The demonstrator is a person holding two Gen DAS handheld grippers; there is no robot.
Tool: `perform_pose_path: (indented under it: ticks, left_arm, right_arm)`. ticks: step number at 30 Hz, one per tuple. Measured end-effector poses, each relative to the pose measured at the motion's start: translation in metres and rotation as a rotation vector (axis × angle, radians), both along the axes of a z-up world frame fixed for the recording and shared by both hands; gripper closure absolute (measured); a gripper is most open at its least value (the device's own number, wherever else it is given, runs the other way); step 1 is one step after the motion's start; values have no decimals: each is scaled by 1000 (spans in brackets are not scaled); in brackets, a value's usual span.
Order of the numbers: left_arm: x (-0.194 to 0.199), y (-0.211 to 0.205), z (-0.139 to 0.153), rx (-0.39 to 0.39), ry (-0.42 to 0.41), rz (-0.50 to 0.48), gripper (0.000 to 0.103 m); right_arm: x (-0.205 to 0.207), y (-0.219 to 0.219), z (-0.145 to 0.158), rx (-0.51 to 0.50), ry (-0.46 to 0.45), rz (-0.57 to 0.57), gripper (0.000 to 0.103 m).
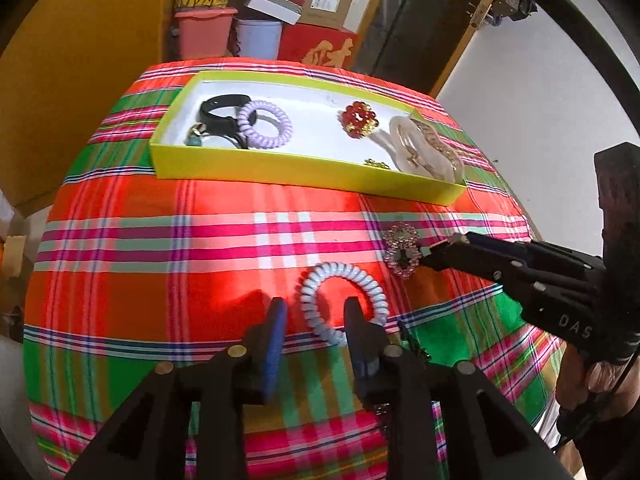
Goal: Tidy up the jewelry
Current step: 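Carry the white coil hair tie and bear charm into the box and release both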
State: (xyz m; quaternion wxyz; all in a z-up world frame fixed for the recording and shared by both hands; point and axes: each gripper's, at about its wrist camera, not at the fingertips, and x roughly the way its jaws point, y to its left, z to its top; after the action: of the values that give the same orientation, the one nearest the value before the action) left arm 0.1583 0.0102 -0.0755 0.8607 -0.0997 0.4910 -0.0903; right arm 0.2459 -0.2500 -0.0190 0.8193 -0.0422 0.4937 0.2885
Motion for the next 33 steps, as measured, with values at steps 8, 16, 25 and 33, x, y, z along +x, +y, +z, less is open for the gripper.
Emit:
perform_pose_path:
  ticks: [8, 16, 25, 33]
  left_arm:
    - [4, -16, -8, 118, -16, -6, 74]
    - [1, -12, -9, 177, -30, 21, 94]
    - [-14, 6, 11, 149, -72, 58, 94]
    - [-24, 15, 38, 119, -126, 78, 94]
  right_arm:
    - [3, -24, 5, 13, -4, -53, 76]
    - [-3, -33, 8, 22, -7, -67, 76]
    - [-14, -37, 20, 36, -29, -74, 76]
    - [-20, -34, 40, 56, -72, -69, 76]
